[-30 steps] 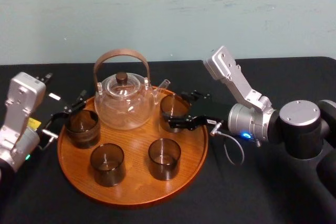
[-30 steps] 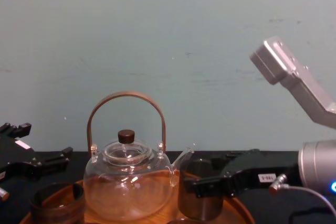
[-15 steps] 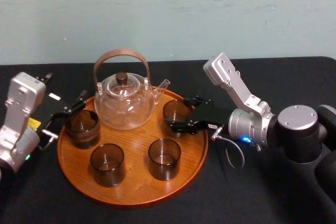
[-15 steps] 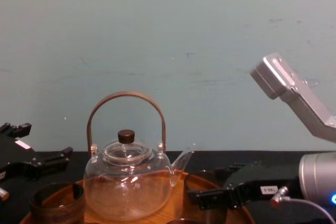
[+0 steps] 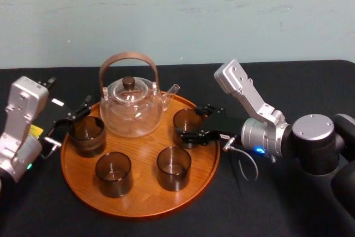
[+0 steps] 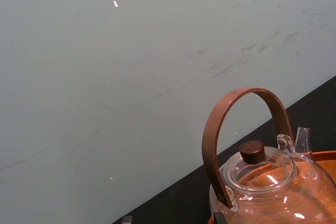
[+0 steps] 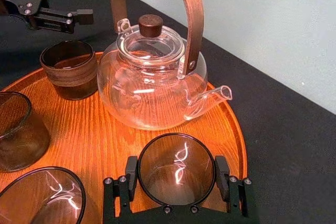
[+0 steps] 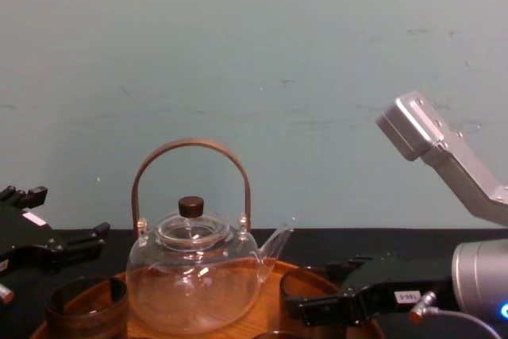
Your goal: Pick up the glass from the table and place it on the tray.
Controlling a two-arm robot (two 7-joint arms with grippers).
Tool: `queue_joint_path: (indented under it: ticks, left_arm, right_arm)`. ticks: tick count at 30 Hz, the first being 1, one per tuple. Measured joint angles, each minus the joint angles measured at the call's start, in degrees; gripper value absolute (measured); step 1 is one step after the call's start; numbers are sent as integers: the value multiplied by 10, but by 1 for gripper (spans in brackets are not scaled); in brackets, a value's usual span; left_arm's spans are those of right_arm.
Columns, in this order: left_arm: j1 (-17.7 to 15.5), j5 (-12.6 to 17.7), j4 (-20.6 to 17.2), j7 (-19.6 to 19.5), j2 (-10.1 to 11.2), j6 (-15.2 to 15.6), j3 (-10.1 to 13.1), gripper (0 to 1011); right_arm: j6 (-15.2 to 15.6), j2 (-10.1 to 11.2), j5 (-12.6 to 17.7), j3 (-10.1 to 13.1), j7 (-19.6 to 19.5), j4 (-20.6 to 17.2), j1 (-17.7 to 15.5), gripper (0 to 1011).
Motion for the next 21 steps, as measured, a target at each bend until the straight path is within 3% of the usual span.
queue_joint_path:
  ticks: [12, 21]
  left_arm:
    - [0, 0, 0, 0, 0, 0, 0, 1001]
    - [0, 0, 0, 0, 0, 0, 0, 1001]
  right_arm:
    - [1, 0, -3, 0, -1, -1, -1, 898]
    - [2, 0, -3, 0, -1, -1, -1, 1002]
